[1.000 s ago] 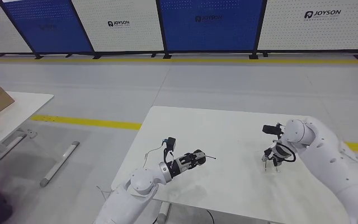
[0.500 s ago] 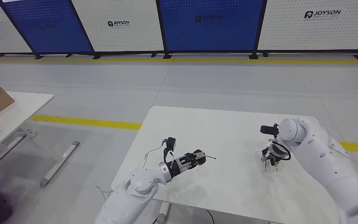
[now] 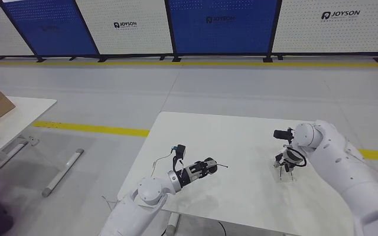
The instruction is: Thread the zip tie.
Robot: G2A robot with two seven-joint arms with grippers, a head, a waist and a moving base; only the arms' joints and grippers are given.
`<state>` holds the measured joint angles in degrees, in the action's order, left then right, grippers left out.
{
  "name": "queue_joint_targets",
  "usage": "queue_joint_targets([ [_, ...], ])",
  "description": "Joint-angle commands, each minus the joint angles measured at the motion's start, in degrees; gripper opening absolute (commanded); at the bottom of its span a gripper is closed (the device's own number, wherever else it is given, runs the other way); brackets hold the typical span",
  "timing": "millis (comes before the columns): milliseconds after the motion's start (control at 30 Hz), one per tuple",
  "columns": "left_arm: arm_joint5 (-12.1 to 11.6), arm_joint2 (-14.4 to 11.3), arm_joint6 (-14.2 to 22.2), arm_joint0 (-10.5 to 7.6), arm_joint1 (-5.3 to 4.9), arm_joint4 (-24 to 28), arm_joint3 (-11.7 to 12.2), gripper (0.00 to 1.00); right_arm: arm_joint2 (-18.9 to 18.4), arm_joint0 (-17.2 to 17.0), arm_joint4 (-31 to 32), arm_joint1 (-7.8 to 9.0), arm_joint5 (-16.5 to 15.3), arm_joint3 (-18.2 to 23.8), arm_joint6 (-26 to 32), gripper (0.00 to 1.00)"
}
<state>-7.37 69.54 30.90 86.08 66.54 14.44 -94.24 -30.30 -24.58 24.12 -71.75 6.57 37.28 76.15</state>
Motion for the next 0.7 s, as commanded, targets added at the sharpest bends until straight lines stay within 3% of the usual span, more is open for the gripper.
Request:
queue_joint_targets([
  [0, 0.0, 0.0, 0.0, 0.00, 0.00, 0.0, 0.0, 0.00, -0.5, -0.3, 0.0, 0.31, -0.7, 0.7, 0.3, 0.36],
  [200, 0.0, 0.0, 0.0, 0.00, 0.00, 0.0, 0.0, 0.00, -3.4, -1.9, 0.0, 2.36, -2.6, 4.2, 0.4, 0.36],
  [367, 0.0, 0.0, 0.0, 0.00, 0.00, 0.0, 0.0, 0.00, -7.4, -4.5, 0.5, 5.19, -2.9, 9.3, -0.5, 0.34],
  [467, 0.0, 0.0, 0.0, 0.00, 0.00, 0.0, 0.0, 0.00, -12.1, -7.2, 0.3, 7.80, -3.4, 14.4, -2.3, 0.34],
  [500, 0.0, 0.0, 0.0, 0.00, 0.00, 0.0, 0.0, 0.00, -15.2, -8.9, -0.8, 9.11, -4.4, 17.2, -4.4, 0.36],
  [567, 0.0, 0.0, 0.0, 0.00, 0.00, 0.0, 0.0, 0.00, -20.4, -12.9, -2.3, 11.38, -7.6, 21.9, -7.1, 0.31],
  [667, 0.0, 0.0, 0.0, 0.00, 0.00, 0.0, 0.0, 0.00, -29.9, -20.9, -5.9, 14.98, -14.3, 29.8, -8.7, 0.34],
])
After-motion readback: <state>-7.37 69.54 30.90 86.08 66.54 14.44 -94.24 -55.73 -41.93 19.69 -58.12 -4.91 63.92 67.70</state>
